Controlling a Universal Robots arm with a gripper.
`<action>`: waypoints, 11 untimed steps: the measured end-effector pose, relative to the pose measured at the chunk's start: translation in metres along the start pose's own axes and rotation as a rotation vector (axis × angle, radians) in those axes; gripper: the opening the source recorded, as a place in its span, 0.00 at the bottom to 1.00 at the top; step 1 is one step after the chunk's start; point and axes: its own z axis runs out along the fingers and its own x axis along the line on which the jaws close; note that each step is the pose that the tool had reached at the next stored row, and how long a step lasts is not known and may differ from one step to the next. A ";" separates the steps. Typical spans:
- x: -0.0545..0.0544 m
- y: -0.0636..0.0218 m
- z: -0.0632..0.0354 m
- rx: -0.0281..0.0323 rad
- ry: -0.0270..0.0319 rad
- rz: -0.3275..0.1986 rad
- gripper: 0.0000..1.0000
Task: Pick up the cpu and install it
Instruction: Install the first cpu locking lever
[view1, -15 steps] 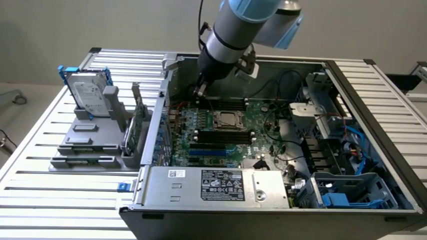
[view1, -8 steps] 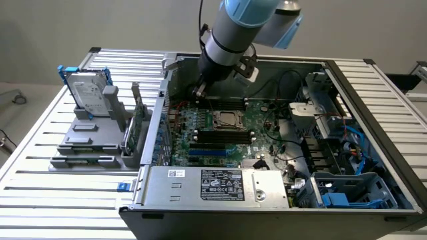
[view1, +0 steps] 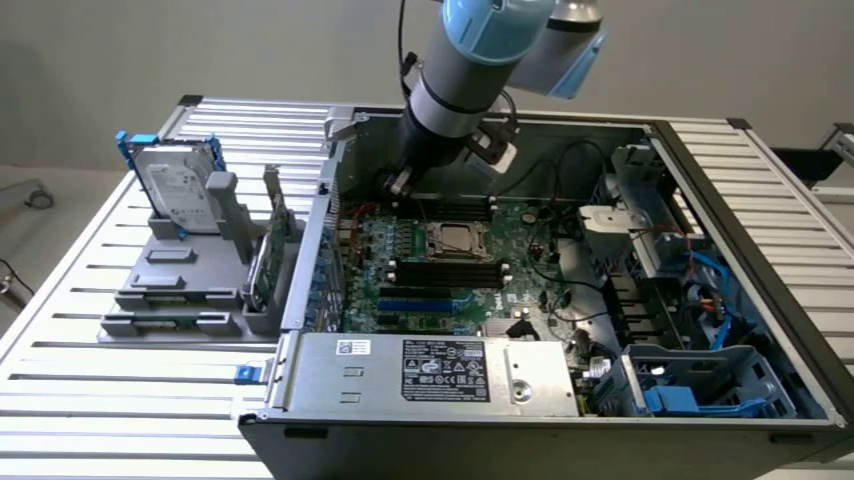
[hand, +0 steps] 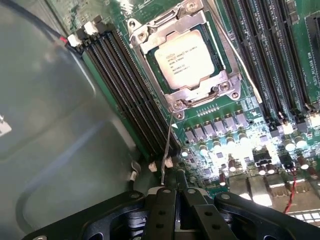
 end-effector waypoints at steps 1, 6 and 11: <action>0.000 0.0002 0.0006 -0.0033 0.0056 0.014 0.11; -0.001 -0.0002 0.0021 -0.0159 0.0275 0.068 0.11; -0.001 -0.0007 0.0025 -0.0302 0.0519 0.129 0.11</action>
